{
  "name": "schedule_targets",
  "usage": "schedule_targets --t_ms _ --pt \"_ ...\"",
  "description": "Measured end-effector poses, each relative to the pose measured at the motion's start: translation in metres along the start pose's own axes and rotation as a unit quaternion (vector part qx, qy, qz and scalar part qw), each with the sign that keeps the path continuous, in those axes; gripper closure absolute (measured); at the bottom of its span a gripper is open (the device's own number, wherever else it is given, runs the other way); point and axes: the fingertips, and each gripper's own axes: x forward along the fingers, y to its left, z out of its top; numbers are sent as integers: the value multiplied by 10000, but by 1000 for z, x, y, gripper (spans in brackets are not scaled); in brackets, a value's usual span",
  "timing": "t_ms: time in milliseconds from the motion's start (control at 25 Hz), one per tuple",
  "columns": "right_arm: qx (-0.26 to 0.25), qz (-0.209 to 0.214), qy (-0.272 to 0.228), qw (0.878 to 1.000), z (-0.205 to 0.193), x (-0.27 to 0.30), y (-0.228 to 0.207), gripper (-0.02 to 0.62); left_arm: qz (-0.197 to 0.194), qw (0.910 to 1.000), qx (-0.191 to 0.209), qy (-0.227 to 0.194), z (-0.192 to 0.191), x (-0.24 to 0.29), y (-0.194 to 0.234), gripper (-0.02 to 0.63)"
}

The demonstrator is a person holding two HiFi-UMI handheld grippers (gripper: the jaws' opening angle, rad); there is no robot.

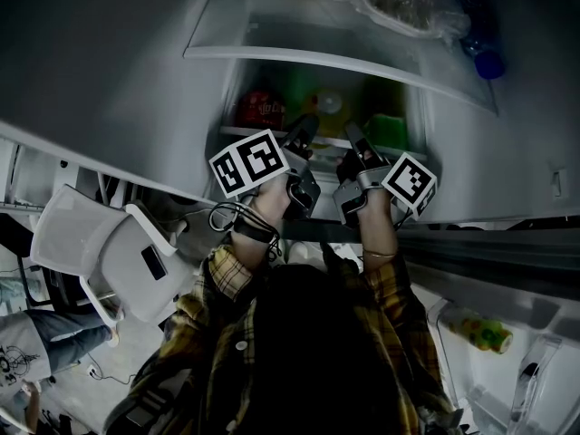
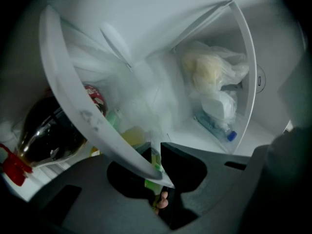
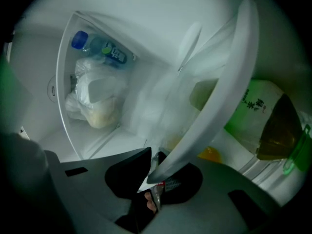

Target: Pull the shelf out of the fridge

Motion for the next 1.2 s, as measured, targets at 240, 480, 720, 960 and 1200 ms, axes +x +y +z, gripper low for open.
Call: schedule_targets --t_ms 240,480,720,960,1200 --pt "-50 -24 23 10000 -3 -4 1 529 -9 10000 14 30 -3 -4 -1 535" --pt "-93 -31 28 9999 -8 -11 3 529 -30 10000 40 51 -7 -11 -2 534" --pt "-104 -38 47 9999 -17 -22 4 529 -51 9999 29 90 -16 -21 -4 534" --pt "-99 -39 54 9999 -27 -35 7 529 -78 9999 14 120 -25 -35 -7 535" --pt "-128 -28 82 9999 -37 -51 9 529 -121 9999 -7 124 -37 -50 -10 535"
